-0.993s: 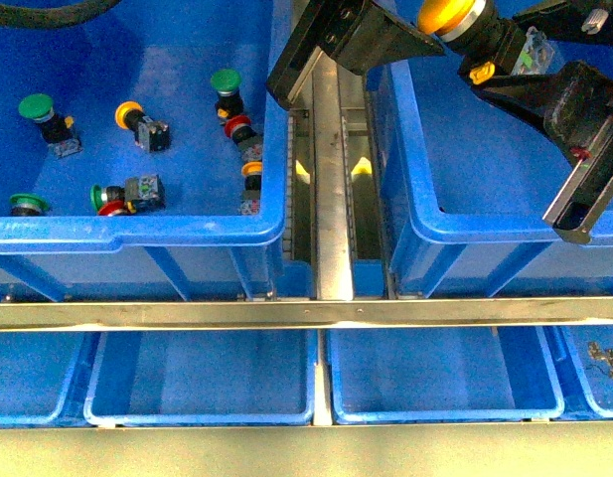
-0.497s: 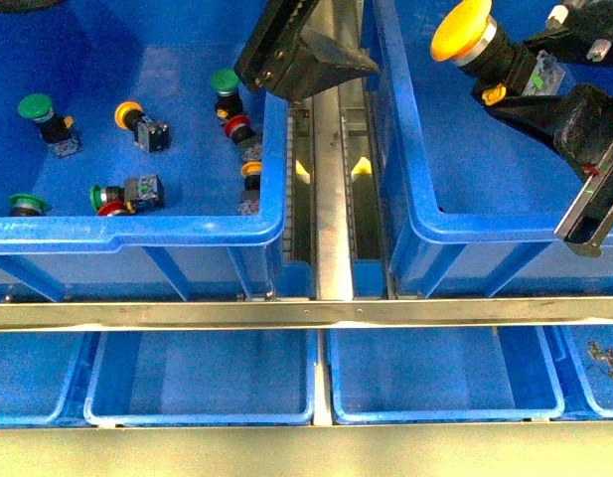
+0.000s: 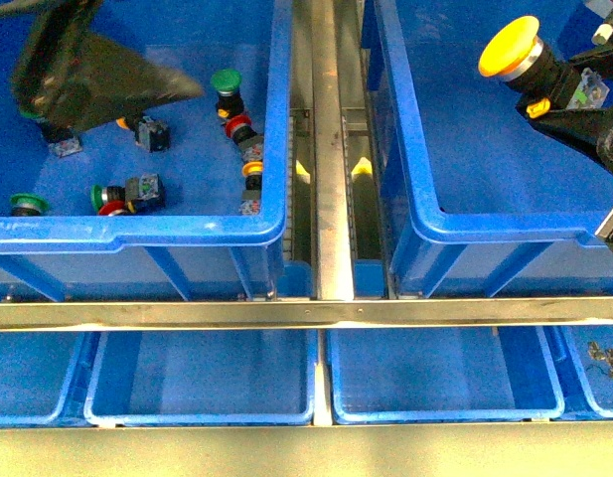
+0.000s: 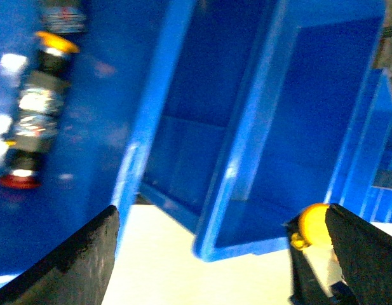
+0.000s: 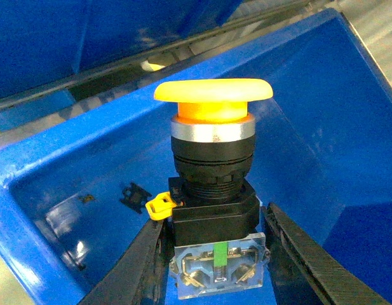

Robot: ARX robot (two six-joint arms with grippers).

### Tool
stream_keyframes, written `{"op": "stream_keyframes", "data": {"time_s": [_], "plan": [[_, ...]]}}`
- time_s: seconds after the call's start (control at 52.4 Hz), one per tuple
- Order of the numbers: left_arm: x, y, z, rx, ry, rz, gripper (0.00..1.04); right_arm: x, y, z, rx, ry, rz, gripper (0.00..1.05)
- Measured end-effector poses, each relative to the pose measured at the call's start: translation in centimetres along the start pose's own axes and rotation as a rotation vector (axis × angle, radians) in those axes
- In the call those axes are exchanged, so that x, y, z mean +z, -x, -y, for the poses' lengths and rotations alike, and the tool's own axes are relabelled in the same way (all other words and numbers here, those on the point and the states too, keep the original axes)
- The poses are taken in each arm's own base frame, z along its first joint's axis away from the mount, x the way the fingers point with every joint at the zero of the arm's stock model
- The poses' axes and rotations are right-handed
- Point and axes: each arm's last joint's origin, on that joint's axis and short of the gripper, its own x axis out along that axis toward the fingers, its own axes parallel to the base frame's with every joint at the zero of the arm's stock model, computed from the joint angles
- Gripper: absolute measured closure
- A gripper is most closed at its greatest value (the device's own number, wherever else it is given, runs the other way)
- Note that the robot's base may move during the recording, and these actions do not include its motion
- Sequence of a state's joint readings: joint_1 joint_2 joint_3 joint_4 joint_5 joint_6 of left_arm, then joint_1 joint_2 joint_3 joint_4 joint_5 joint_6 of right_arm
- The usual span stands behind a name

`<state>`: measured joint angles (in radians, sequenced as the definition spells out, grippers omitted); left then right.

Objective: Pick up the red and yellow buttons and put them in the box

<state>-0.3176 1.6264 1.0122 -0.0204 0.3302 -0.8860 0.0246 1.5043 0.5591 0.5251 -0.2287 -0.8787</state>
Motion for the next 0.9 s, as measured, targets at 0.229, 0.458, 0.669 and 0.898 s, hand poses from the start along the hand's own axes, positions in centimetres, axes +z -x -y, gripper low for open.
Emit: {"op": "stream_keyframes", "data": {"time_s": [0.229,0.458,0.669,0.898], "plan": [[-0.8,6.1,-4.8,0.137,-0.073,0.103,0.08,-0.9,1.2,0.9,-0.027,-0.031,-0.038,0.70],[0.2,11.4,-7.0,0.227,-0.266,0.323,0.08,-0.8,3.8,2.9,-0.095,-0.142,-0.051,0.70],[-1.9,13.4,-12.1,0.326,-0.596,0.664,0.28,-0.5,7.4,4.0,-0.147,-0.250,-0.088,0.70],[-6.0,14.9,-12.6,0.298,-0.796,0.884,0.69,-0.6,9.8,3.2,-0.161,-0.346,-0.109,0.70]]}}
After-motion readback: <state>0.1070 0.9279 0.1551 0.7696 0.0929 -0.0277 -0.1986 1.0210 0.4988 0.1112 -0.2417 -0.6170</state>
